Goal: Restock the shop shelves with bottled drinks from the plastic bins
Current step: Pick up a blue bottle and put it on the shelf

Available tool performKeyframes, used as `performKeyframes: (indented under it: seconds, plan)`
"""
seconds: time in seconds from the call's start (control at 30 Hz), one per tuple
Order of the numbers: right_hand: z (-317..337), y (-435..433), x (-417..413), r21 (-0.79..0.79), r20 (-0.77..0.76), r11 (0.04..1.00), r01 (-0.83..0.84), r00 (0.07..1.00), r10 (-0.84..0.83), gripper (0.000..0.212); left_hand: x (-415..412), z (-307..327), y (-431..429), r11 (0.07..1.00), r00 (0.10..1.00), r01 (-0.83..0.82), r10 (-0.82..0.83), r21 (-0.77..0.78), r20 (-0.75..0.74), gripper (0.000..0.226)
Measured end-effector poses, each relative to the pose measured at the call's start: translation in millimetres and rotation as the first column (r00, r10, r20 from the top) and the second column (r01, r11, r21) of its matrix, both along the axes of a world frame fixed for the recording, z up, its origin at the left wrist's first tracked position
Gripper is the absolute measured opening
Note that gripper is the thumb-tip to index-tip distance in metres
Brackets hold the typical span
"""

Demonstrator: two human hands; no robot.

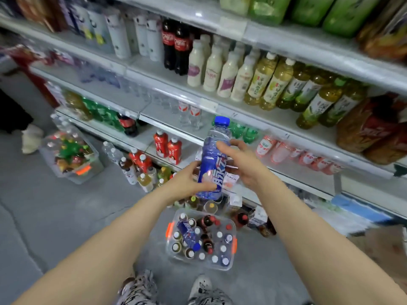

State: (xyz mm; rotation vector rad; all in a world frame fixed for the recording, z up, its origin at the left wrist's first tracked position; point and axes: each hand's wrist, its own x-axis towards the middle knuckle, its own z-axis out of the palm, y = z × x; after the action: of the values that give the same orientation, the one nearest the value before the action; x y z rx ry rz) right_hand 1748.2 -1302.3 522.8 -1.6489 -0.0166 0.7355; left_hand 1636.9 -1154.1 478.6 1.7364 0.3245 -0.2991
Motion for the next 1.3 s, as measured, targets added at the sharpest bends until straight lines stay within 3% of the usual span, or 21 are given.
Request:
performKeyframes:
  seconds: [0.1, 0.3, 0.4, 0.63, 0.77, 1.3]
  plan:
    - [17.7, 36.8, 1.0, -0.007, 0.038, 0.999, -0.038, 0.999, 0.039, 0.045, -2.6, 19.1, 35.8, 1.0, 1.0, -0.016, 0.016, 0.012, 0.015, 0.075]
    - [44.7, 123.9, -1.8, 0.008, 0.101, 0.991, -0.136, 0.986, 0.135, 0.042, -11.6, 49.8, 128.5, 1.0, 0.999, -0.028, 0.028, 0.011, 0.041, 0.048]
    - [56.3, 175.1, -6.7, -0.004, 0.146, 0.981, -0.194, 0.97, 0.193, 0.046, -17.4, 62.8, 182.0, 0.998, 0.997, -0.013, 0.008, 0.06, 0.073, 0.047]
    - [78.9, 281.2, -22.7, 0.047, 0.161, 0.986, -0.157, 0.976, 0.148, 0.037, -24.1, 83.8, 297.5, 0.992, 0.992, -0.002, -0.014, 0.129, 0.124, 0.043]
    - [75.8, 317.2, -16.0, 0.028, 0.172, 0.985, -0.171, 0.971, 0.164, 0.055, -15.3, 91.4, 336.2, 0.996, 0.991, 0.002, -0.014, 0.088, 0.131, 0.044]
    - [96.9, 455.2, 114.9, -0.017, 0.245, 0.951, -0.309, 0.921, 0.304, 0.072, 106.5, 114.8, 468.6, 1.0, 0.985, 0.003, 0.001, -0.022, 0.17, 0.035]
